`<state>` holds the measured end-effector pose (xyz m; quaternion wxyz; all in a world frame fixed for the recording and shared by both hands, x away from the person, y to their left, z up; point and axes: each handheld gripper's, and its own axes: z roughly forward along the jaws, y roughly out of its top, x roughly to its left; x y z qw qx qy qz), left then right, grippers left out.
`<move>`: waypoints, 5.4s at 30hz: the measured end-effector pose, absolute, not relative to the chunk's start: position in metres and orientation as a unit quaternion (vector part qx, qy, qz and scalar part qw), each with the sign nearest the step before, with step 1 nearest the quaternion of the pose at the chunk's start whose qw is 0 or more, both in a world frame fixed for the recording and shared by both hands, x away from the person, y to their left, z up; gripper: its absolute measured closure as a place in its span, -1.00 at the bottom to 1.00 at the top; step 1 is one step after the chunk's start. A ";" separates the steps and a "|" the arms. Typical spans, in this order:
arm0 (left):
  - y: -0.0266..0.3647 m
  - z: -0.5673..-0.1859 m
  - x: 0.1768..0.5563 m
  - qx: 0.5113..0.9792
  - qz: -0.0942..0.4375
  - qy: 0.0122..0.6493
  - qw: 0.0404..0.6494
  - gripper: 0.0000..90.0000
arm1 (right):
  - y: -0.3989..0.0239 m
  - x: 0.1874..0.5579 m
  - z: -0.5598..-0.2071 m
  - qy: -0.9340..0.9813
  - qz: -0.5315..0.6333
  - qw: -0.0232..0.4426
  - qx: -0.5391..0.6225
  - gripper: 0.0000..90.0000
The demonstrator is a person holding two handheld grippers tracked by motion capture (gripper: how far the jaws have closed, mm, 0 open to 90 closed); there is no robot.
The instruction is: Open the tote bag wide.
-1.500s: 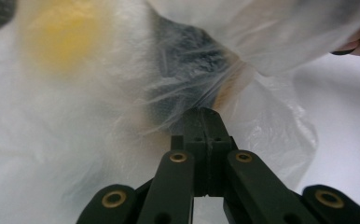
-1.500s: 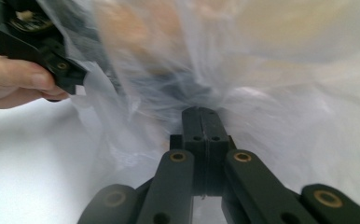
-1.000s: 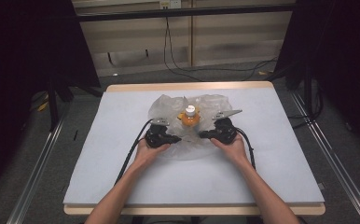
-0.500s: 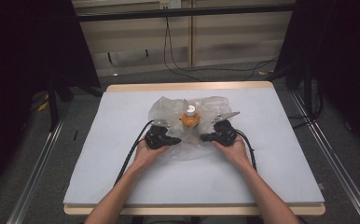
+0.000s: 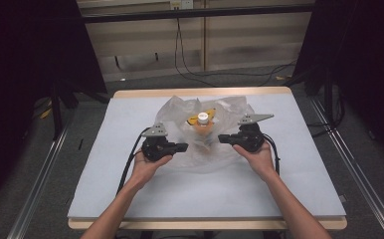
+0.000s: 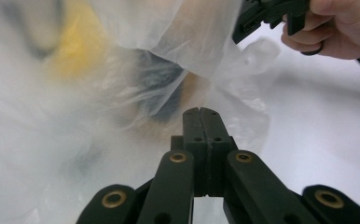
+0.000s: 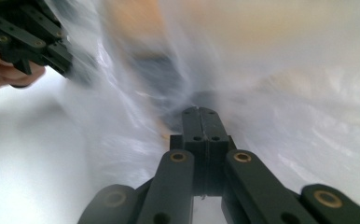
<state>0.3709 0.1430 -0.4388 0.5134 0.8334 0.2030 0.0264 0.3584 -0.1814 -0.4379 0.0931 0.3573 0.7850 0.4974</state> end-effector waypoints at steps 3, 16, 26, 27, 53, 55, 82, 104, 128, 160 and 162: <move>0.149 -0.431 0.365 0.828 0.028 0.201 0.523 1.00 | -0.184 0.352 -0.429 0.781 0.508 0.098 0.350 1.00; 0.172 -0.393 0.350 0.788 0.050 0.190 0.584 1.00 | -0.203 0.328 -0.388 0.758 0.548 0.123 0.331 1.00; 0.177 -0.378 0.345 0.781 0.065 0.183 0.593 1.00 | -0.228 0.313 -0.373 0.741 0.562 0.144 0.338 1.00; 0.176 -0.374 0.345 0.779 0.066 0.178 0.598 1.00 | -0.231 0.313 -0.371 0.739 0.564 0.148 0.339 1.00; 0.105 -0.340 0.415 0.813 0.065 0.154 0.558 1.00 | -0.192 0.373 -0.337 0.737 0.581 0.137 0.317 1.00; 0.107 -0.357 0.417 0.822 0.059 0.169 0.540 1.00 | -0.192 0.378 -0.352 0.746 0.567 0.127 0.326 1.00; 0.124 -0.474 0.443 0.874 0.026 0.254 0.414 1.00 | -0.199 0.406 -0.477 0.793 0.455 0.074 0.399 1.00; 0.182 -0.487 0.432 0.870 0.040 0.279 0.404 1.00 | -0.229 0.391 -0.493 0.809 0.414 0.078 0.411 1.00; 0.217 -0.473 0.400 0.859 0.037 0.282 0.425 1.00 | -0.238 0.359 -0.475 0.831 0.404 0.082 0.373 1.00; 0.087 -0.455 0.426 0.935 0.004 0.185 0.302 1.00 | -0.148 0.443 -0.454 0.905 0.281 -0.010 0.319 1.00; 0.085 -0.459 0.421 0.933 -0.001 0.186 0.309 1.00 | -0.143 0.448 -0.460 0.908 0.272 -0.012 0.319 1.00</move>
